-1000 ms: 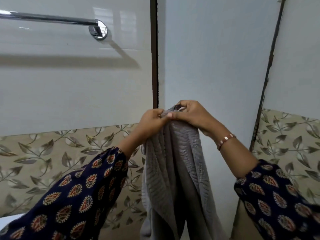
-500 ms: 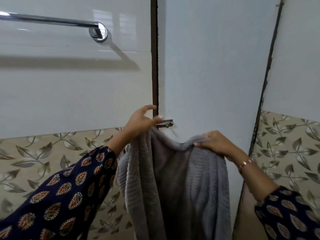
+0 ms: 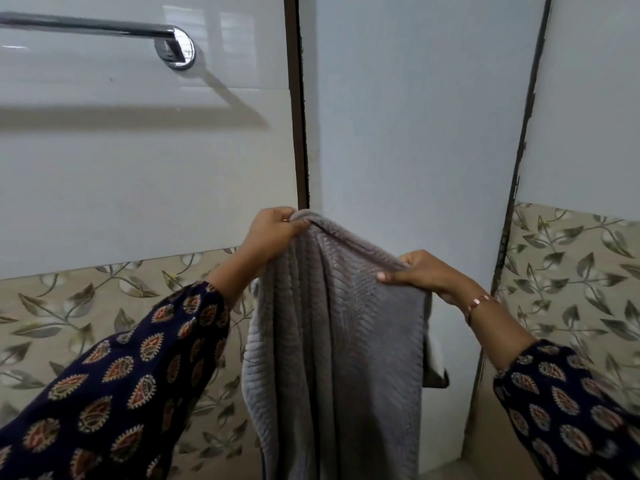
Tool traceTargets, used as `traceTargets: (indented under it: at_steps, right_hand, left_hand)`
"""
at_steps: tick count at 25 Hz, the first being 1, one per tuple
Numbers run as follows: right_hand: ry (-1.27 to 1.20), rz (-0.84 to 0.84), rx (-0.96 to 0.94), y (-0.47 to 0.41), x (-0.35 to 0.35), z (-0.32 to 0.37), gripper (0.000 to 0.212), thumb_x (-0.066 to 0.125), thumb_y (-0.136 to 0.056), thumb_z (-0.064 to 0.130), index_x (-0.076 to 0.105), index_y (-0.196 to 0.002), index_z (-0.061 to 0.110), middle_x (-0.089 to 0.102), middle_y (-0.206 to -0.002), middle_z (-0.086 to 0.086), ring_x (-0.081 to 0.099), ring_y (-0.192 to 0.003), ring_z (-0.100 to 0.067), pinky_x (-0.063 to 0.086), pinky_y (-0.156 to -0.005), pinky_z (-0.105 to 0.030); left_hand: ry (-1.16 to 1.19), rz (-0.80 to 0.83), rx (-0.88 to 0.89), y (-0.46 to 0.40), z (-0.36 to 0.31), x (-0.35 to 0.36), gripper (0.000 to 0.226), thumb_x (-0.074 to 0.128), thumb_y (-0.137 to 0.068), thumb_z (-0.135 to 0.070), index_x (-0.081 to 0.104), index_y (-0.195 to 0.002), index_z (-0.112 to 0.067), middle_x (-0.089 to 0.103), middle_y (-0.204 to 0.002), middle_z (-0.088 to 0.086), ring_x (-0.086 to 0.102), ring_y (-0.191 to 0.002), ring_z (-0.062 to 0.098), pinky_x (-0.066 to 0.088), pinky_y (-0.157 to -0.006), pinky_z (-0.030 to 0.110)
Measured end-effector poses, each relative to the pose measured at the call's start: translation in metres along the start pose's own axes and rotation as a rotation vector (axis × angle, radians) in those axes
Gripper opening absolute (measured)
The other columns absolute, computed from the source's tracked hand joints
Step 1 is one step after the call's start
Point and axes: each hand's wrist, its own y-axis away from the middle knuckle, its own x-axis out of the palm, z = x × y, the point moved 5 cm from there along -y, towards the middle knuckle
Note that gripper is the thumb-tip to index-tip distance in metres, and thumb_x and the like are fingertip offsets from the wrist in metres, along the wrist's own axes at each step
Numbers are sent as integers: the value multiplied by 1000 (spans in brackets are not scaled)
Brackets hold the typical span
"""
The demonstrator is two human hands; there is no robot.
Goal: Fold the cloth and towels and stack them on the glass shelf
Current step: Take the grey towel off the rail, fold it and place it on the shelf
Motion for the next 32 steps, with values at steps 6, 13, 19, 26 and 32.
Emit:
traceTargets:
  at_steps: [6,13,19,26,32]
  right_hand:
    - [178,-75,-89,3,-16,8,38,74,-76,11,47,-49,13,43,-51,1,39,-41,3,28,-46,-17]
    - [168,40,-296,1,6,86,15,78,-70,12,64,-64,13,58,-60,0,51,-58,-7,38,-54,-19]
    - [-12,360,144,12,-12,-35,58,92,-38,42,72,-80,7,75,-83,-7,69,-77,-21,56,-70,-27]
    - [-92,262,193,23,-72,-25,84,92,-21,50,72,-85,-2,74,-81,-17,70,-68,-22,56,-59,-25]
    - [-278,141,183,25,-86,-5,71,93,-34,37,66,-86,-3,71,-79,-15,69,-65,-21,59,-62,-28]
  left_hand:
    - [-166,280,29,4,21,6,25,67,-82,-25,61,-105,-31,50,-49,-12,44,-48,4,38,-57,17]
    - [-279,374,130,13,1,64,19,51,-93,-21,62,-84,-8,55,-72,2,50,-67,13,40,-62,27]
    - [-117,229,-116,1,24,25,24,52,-89,-19,68,-83,-3,63,-83,10,57,-74,18,45,-66,27]
    - [-258,280,-253,2,52,22,31,52,-89,-24,49,-61,-11,49,-67,2,44,-61,13,35,-55,21]
    - [-203,268,-236,3,41,18,28,58,-87,-25,66,-106,-7,59,-97,4,54,-93,19,43,-83,28]
